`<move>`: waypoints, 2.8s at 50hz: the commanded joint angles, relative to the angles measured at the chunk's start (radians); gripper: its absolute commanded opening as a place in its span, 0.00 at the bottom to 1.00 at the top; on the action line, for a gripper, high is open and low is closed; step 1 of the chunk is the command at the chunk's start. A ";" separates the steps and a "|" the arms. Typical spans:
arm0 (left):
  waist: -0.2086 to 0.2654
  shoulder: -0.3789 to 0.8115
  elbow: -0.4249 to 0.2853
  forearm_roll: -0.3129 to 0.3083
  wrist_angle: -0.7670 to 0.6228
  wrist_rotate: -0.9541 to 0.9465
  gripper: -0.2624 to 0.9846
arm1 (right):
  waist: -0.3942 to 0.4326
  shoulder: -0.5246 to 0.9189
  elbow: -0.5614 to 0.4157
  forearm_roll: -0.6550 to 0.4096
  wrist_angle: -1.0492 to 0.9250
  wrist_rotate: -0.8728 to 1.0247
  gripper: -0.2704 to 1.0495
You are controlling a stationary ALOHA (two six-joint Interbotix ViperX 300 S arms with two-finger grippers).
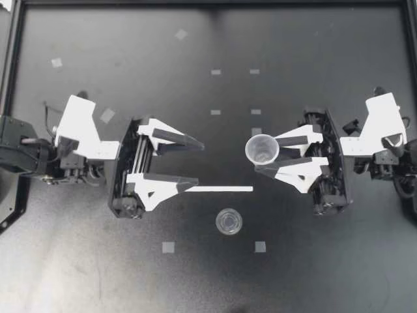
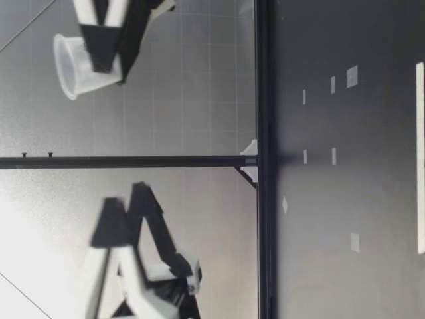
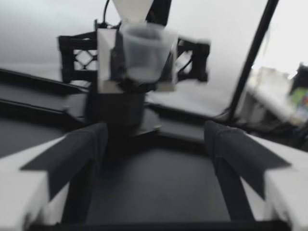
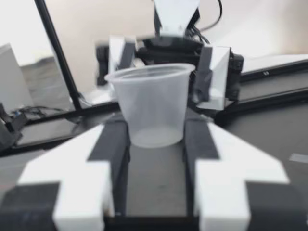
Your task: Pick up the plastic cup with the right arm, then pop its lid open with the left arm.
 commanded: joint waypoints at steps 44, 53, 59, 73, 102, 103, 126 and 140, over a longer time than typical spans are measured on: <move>0.000 -0.052 -0.097 -0.028 0.454 0.094 0.79 | 0.020 0.075 -0.034 -0.018 -0.005 -0.002 0.39; 0.000 -0.052 -0.098 -0.028 0.456 0.094 0.79 | 0.020 0.077 -0.032 -0.018 -0.005 -0.003 0.39; 0.000 -0.052 -0.097 -0.028 0.454 0.092 0.79 | 0.020 0.078 -0.031 -0.018 -0.003 -0.002 0.39; 0.000 -0.051 -0.097 -0.028 0.456 0.092 0.79 | 0.020 0.078 -0.029 -0.018 -0.002 -0.003 0.39; 0.000 -0.049 -0.095 -0.028 0.456 0.095 0.79 | 0.020 0.083 -0.034 -0.018 0.021 -0.003 0.39; 0.000 -0.049 -0.095 -0.028 0.456 0.095 0.79 | 0.020 0.083 -0.035 -0.018 0.021 -0.003 0.39; 0.000 -0.048 -0.094 -0.026 0.456 0.095 0.79 | 0.020 0.084 -0.035 -0.018 0.021 -0.003 0.39; 0.000 -0.046 -0.094 -0.026 0.454 0.095 0.79 | 0.020 0.084 -0.035 -0.018 0.021 -0.003 0.39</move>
